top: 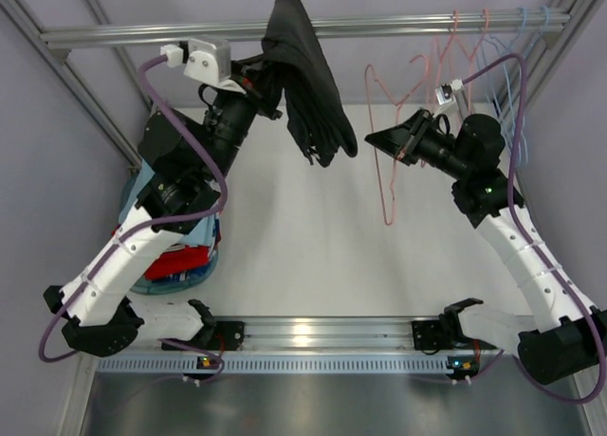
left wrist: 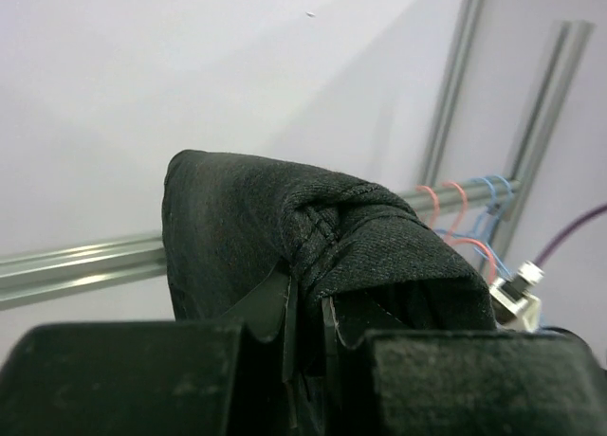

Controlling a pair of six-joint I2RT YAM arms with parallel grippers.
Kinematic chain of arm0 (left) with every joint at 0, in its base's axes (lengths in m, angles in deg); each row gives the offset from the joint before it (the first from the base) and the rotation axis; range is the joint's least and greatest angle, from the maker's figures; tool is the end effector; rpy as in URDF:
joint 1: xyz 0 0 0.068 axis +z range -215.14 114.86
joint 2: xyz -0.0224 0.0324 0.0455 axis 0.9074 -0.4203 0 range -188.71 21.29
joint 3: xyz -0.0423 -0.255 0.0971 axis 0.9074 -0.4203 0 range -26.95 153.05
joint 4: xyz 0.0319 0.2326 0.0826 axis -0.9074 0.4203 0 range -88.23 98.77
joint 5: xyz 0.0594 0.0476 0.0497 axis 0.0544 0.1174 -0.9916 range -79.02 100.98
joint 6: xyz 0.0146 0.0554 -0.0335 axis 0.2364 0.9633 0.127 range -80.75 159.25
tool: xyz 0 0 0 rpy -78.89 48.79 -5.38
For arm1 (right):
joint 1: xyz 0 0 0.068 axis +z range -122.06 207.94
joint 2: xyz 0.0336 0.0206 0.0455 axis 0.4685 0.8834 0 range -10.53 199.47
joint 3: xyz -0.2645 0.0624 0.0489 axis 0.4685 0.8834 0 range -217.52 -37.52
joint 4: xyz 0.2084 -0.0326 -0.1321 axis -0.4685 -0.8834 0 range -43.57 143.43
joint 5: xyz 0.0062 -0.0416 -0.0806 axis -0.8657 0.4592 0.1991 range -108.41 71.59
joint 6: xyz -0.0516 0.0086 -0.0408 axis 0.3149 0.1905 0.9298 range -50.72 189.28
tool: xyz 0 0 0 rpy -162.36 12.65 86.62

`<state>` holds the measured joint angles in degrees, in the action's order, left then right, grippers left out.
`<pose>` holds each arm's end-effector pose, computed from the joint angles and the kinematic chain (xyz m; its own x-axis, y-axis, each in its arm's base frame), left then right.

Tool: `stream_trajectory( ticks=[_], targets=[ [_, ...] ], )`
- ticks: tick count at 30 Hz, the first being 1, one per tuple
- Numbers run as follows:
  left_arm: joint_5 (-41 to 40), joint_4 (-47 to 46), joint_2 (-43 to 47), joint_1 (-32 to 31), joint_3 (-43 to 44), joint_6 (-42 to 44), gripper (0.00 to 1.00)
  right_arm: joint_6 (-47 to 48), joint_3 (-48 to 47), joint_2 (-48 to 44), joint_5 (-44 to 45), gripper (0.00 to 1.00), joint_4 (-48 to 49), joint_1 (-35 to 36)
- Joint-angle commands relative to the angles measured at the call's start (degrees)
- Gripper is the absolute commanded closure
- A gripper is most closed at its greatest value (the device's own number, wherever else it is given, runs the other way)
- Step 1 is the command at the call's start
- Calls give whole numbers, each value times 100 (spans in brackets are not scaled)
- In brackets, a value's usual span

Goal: Remove the trousers from the hanger

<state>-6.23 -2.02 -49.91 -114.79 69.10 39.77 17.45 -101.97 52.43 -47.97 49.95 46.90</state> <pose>0.1594 -0.1634 0.5779 0.3155 -0.3579 -0.8789 0.5569 0.8197 -0.1339 0.2261 0.1053 0.4135 -0.6091 0.5138 -0.6041 -0.4370 0.4182 0.7963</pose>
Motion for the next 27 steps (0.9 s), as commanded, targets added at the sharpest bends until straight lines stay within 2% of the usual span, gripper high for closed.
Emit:
stream_trajectory(
  ticks=[1,8,14,22,27],
  targets=[
    [130,-807,369,429,309,-25,100,296,-94,-214,21,100,33,46],
    [201,-518,1238,1964,-279,-411,100,516,-112,-302,-41,100,-108,38],
    [245,150,2082,3362,-517,-834,100,613,-16,-425,-76,100,-205,46],
    [51,888,3207,4331,-614,-588,100,736,2,-539,-138,100,-363,55],
    [-168,1327,3832,4920,-973,-202,100,736,-15,-557,-138,100,-416,55]
  ],
)
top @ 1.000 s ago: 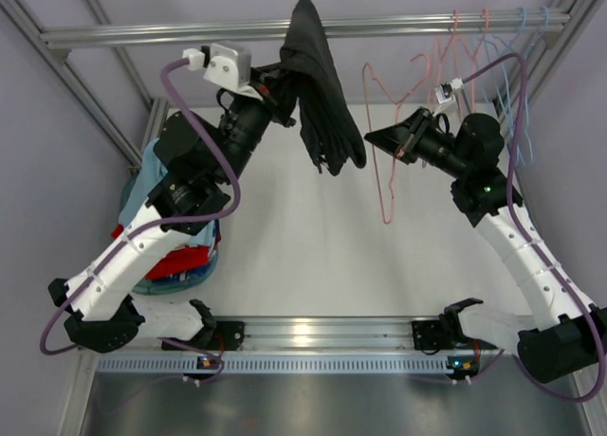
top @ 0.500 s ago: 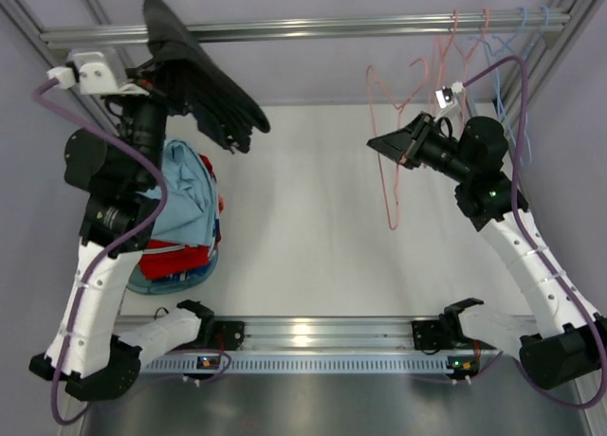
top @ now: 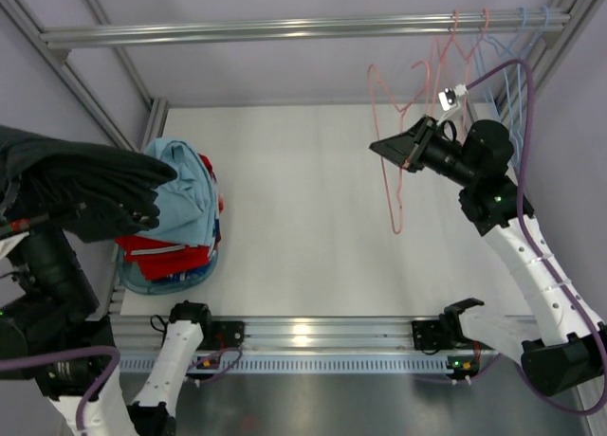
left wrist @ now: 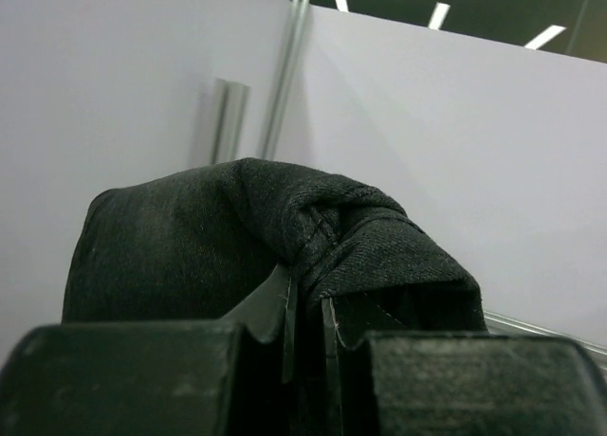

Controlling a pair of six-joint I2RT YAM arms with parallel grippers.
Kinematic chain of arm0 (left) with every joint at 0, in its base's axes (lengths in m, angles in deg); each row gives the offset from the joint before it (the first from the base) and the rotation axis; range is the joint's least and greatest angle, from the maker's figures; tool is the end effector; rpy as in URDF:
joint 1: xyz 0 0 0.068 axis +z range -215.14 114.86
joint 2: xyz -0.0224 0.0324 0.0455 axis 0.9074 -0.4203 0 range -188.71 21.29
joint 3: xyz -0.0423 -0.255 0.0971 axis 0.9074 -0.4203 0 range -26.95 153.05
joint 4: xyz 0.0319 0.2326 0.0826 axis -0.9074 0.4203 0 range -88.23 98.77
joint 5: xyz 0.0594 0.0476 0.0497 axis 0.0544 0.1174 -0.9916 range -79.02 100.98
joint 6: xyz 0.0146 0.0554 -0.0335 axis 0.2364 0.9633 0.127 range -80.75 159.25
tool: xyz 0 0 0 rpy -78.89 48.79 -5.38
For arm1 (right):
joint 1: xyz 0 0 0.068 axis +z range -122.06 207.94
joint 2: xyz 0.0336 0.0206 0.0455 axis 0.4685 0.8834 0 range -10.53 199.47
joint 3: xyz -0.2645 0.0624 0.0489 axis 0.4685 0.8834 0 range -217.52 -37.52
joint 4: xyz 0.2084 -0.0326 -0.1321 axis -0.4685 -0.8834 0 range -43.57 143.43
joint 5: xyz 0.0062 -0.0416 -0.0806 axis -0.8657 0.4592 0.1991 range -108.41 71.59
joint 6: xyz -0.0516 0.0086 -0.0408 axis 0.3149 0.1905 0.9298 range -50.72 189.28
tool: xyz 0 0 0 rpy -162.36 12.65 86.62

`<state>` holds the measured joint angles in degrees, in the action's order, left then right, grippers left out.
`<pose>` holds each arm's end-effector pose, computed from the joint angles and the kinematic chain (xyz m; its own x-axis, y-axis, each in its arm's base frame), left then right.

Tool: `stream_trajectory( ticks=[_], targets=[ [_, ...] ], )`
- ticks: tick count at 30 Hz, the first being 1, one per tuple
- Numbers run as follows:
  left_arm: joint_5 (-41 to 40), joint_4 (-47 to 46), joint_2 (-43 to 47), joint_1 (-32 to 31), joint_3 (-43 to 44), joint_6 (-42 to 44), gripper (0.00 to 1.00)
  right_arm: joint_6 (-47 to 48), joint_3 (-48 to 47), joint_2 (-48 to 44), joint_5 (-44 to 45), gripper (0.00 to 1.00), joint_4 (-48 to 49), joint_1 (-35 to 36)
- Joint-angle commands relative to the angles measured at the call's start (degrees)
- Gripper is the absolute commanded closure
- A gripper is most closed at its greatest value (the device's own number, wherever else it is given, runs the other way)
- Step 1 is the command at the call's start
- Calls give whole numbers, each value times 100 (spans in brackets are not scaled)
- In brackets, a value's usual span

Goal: Remove the trousers from the hanger

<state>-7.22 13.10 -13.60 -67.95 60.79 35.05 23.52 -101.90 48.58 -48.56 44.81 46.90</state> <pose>-0.0138 0.0172 0.5694 0.6741 -0.1027 -0.7315 -0.1381 0.9553 -0.2613 0.2061 0.0989 0.4170 -0.5796 0.4559 -0.6754 -0.4873 0.4704 0.7357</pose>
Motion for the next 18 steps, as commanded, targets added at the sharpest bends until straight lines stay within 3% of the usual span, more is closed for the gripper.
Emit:
stream_trajectory(
  ticks=[1,9,18],
  targets=[
    [-140,-88,402,446,-205,341,100,137,-39,-189,-79,100,98,46],
    [-387,747,1204,905,-951,833,100,348,-75,-181,-87,100,-113,64],
    [-290,292,1231,896,-2497,1185,100,576,92,-365,-79,100,-183,117]
  ],
)
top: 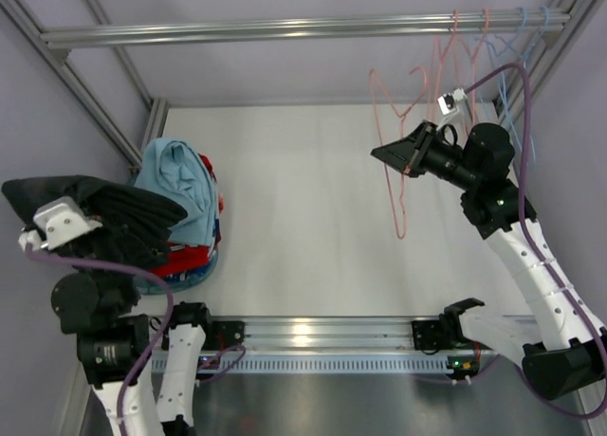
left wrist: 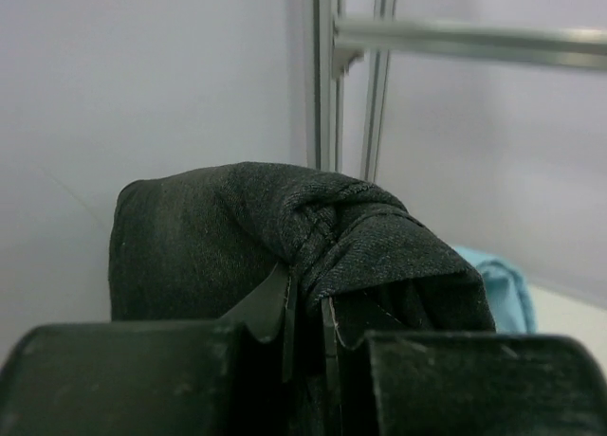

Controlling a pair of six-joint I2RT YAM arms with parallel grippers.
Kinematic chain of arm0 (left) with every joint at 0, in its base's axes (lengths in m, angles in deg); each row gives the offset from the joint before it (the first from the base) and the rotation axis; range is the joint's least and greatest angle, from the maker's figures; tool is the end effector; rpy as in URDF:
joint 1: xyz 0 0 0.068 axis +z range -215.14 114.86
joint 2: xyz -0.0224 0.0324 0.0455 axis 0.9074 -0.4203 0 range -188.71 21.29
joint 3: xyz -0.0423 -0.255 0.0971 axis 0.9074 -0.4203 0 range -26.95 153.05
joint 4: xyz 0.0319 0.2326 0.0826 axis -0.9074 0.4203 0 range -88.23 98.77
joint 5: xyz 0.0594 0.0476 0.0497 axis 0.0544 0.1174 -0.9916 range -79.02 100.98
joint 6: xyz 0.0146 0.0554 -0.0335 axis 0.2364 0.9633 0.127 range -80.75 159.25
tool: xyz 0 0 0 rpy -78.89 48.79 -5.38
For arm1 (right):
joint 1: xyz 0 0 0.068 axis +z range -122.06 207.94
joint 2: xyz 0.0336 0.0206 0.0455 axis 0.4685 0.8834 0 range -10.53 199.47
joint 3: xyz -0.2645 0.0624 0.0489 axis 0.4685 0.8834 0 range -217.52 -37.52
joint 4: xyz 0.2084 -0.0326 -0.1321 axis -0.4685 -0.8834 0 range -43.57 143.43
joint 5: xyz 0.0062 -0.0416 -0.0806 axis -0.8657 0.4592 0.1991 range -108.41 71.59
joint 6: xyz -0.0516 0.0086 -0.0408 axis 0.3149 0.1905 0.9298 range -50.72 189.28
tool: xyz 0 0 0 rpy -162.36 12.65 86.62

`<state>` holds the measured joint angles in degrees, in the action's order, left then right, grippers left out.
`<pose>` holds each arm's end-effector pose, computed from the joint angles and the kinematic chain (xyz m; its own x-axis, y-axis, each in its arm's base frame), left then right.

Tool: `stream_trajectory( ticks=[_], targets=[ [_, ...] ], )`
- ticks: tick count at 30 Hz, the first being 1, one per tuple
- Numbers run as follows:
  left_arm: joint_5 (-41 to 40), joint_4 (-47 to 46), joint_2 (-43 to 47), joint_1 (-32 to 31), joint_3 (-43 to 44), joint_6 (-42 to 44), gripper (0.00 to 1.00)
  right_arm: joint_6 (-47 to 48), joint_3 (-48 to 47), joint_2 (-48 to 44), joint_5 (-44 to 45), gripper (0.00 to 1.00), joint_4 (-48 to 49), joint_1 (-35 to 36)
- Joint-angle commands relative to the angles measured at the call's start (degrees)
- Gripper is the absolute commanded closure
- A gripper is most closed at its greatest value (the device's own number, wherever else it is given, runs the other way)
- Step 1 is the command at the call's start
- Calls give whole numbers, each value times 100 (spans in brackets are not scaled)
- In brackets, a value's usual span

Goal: Remove the trousers from the hanger

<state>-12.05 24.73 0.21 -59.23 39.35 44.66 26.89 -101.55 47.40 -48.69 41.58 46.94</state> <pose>0.0020 0.0210 0.4626 0.3323 0.1217 -0.9353 -0.4885 0.8705 -0.0603 0.2000 0.0971 0.4124 -0.5794 0.4162 -0.7008 -0.4942 0.5044 0.7081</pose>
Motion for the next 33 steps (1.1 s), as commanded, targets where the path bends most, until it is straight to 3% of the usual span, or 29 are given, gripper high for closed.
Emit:
stream_trajectory(
  ticks=[1,8,10,13,14,15,16,18,19,22,29,33],
  targets=[
    [228,-994,-342,24,-494,215,100,249,75,-265,-65,100,131,112],
    [878,-2426,-1950,24,-1119,-13,100,486,101,-449,-74,100,-27,112],
    [1413,-2454,-2529,24,-1111,-145,100,512,66,-450,-74,100,-36,121],
    [1582,-2385,-3154,24,-1128,-523,100,495,-30,-450,-13,100,-71,121],
    [1530,-2349,-3252,24,-1181,-706,95,495,-65,-458,5,100,-97,121],
    [1599,-2323,-3340,24,-1225,-865,75,495,-92,-458,14,100,-141,121],
    [1669,-2122,-3472,24,-1251,-866,66,495,-162,-467,48,100,-202,121],
    [1801,-1954,-3499,24,-1313,-972,58,451,-224,-493,75,100,-343,112],
    [1941,-1910,-3421,24,-1356,-972,47,460,-294,-493,93,100,-387,121],
    [2082,-1831,-3053,15,-1497,-928,31,477,-487,-485,172,100,-554,121],
    [1715,-1286,-2094,24,-1200,-647,3,293,-970,-222,268,100,-616,139],
    [2003,-1092,-1759,24,-857,-594,2,170,-1322,86,277,100,-563,200]
  ],
)
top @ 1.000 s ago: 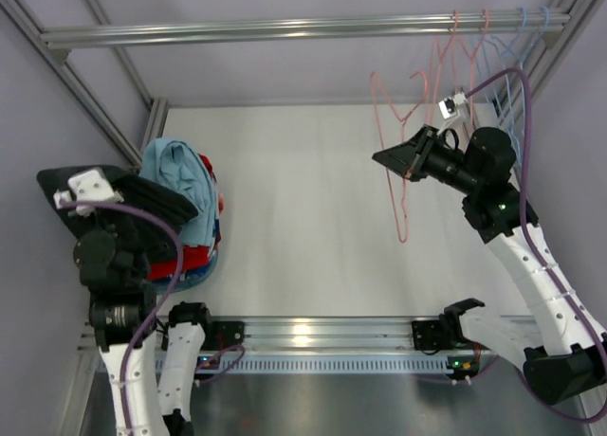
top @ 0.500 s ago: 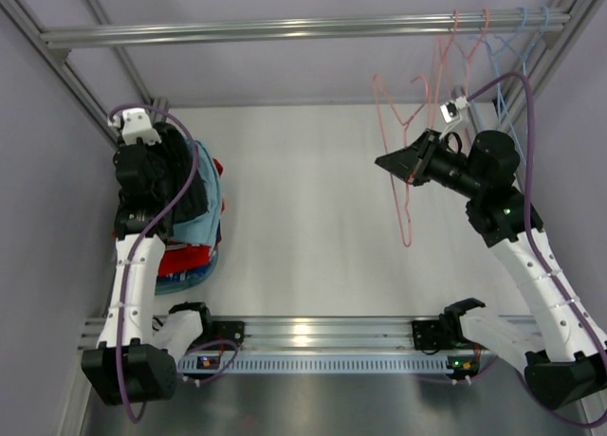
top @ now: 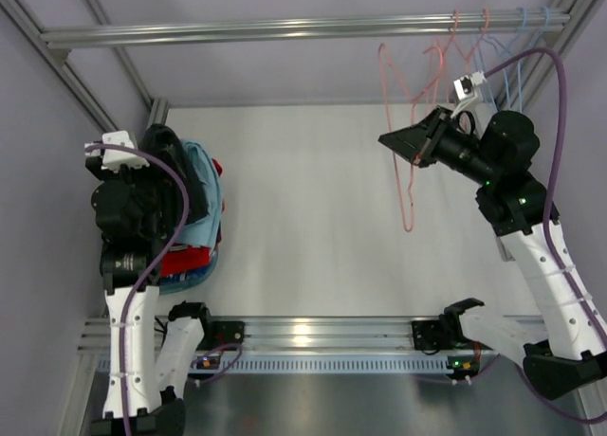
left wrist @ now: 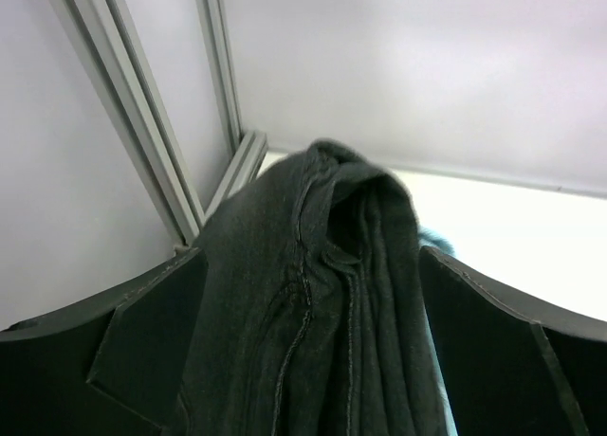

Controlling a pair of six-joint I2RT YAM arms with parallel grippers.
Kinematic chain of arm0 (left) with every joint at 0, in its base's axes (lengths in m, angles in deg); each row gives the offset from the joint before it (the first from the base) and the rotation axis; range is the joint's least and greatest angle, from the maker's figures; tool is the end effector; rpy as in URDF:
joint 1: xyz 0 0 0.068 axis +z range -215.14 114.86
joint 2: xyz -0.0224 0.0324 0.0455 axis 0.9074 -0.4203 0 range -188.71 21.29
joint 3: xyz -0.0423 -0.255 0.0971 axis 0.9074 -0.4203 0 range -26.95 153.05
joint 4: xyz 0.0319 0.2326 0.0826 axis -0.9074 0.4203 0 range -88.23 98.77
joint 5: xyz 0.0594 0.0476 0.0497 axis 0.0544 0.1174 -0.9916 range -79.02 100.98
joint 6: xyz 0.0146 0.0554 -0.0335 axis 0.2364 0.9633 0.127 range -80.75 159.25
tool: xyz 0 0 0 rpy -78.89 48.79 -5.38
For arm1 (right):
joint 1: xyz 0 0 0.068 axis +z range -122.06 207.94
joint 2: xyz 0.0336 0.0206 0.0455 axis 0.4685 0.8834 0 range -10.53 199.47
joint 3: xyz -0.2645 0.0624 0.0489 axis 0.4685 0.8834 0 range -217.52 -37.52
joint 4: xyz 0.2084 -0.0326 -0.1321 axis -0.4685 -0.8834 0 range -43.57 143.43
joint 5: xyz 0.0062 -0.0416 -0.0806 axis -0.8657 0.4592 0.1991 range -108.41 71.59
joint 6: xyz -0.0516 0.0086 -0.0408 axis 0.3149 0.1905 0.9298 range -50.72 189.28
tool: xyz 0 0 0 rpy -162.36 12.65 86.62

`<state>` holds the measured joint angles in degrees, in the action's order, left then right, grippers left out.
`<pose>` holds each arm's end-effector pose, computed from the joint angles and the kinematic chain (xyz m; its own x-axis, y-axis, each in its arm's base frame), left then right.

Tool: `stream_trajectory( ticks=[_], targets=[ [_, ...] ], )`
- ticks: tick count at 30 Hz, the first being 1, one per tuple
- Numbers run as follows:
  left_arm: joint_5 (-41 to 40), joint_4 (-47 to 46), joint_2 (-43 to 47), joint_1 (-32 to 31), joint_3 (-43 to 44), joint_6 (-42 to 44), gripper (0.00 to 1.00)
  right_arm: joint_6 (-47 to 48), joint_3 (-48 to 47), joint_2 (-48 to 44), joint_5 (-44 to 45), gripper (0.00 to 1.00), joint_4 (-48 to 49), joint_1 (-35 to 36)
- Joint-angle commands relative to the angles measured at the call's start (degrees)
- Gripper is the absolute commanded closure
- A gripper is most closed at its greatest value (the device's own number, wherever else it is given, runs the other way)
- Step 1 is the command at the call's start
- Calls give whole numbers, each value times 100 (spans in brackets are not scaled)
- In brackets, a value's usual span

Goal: Remove the trousers from the hanger

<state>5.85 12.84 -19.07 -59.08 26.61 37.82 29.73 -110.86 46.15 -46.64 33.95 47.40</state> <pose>0.1528 0.0211 0.4027 0.0419 -0.0205 -0.9989 -0.1931 0.9808 -0.0283 0.1783 0.0895 0.4549 -0.5064 0.4161 -0.7553 -0.5403 0.5296 0.6539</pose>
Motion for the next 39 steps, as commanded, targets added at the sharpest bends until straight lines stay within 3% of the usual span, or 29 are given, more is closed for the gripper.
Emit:
stream_trajectory(
  ticks=[1,6,10,22,33,35,39],
  targets=[
    [283,149,212,9,497,90,2,-114,-513,290,124,100,200,163],
    [651,308,195,9,963,-243,2,-237,-1049,931,440,100,-55,181],
    [872,361,177,9,1174,-419,2,-150,-2058,1625,853,100,-476,181],
    [855,571,309,9,1280,-498,2,167,-3984,3365,1346,100,-1215,23],
    [741,844,476,9,1280,-481,2,202,-4215,3885,2102,100,-1558,-57],
    [759,853,476,9,1288,-472,2,150,-4171,3876,2102,94,-1576,-65],
    [776,862,433,9,1324,-455,2,132,-4013,3754,2111,72,-1558,-74]
  ],
)
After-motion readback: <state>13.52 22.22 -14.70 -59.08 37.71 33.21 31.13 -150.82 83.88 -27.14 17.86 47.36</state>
